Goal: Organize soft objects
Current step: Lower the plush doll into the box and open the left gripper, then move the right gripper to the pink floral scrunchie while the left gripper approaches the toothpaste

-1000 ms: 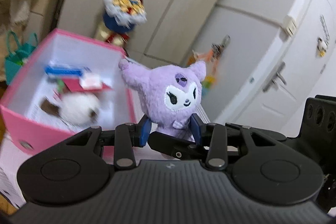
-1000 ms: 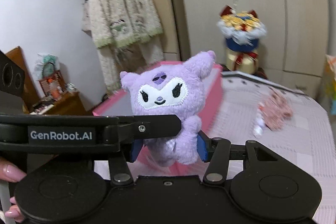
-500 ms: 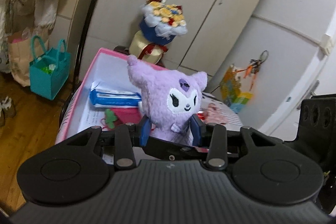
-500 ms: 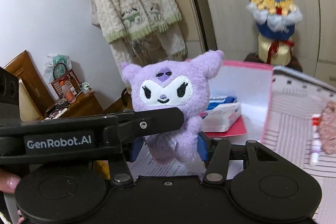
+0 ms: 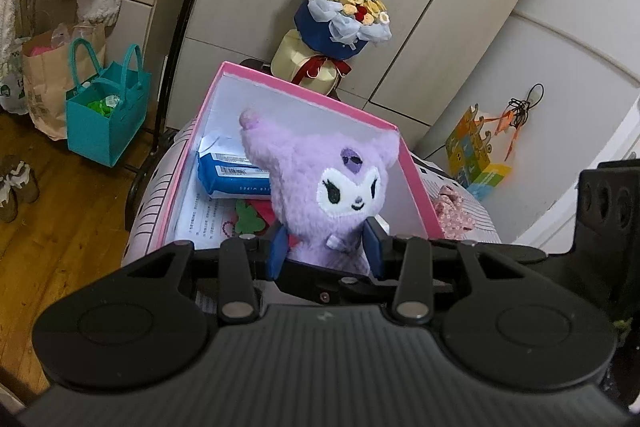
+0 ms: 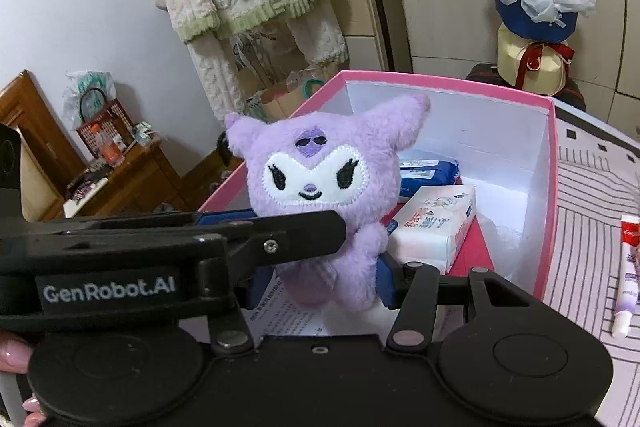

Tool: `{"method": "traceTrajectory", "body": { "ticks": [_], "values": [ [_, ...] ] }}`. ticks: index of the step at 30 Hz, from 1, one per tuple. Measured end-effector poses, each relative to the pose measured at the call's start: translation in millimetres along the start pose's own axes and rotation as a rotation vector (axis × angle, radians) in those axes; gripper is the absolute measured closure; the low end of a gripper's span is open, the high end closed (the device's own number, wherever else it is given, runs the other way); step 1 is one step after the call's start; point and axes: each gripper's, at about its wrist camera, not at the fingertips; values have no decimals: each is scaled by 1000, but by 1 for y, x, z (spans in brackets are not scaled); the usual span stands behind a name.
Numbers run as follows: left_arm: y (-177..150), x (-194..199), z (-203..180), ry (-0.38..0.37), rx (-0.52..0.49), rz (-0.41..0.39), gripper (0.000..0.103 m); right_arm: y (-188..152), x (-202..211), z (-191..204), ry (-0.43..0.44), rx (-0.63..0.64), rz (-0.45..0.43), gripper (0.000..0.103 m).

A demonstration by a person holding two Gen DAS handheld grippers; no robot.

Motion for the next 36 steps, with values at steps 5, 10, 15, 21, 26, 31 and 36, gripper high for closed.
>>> {"method": "traceTrajectory", "body": {
  "ticks": [5, 10, 15, 21, 26, 31, 36],
  "values": [
    [-5, 2, 0, 24, 11, -25, 60, 1, -1, 4, -32, 31, 3, 45],
    [-8, 19, -8, 91, -55, -90, 47, -1, 3, 10, -51, 54, -3, 38],
    [-7, 41, -18, 112, -117, -140, 46, -7, 17, 15, -92, 91, -40, 29],
    [-10, 59, -25, 98, -136, -138, 46, -13, 39, 17, -115, 114, -64, 29],
    [-12, 76, -35, 83, -165, -145, 46, -19, 61, 19, -125, 133, -93, 28],
    [-14, 92, -48, 60, -199, -158, 44, -24, 85, 17, -123, 136, -116, 28],
    [-18, 104, -67, 26, -248, -181, 42, -29, 117, 5, -110, 122, -150, 28]
  ]
}}
Point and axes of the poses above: each gripper's, at about its wrist camera, not at the fingertips, and x roughly against the way its jaws point, z to its left, y to its top, and after that the axes turned 4 degrees about -x, right-handed
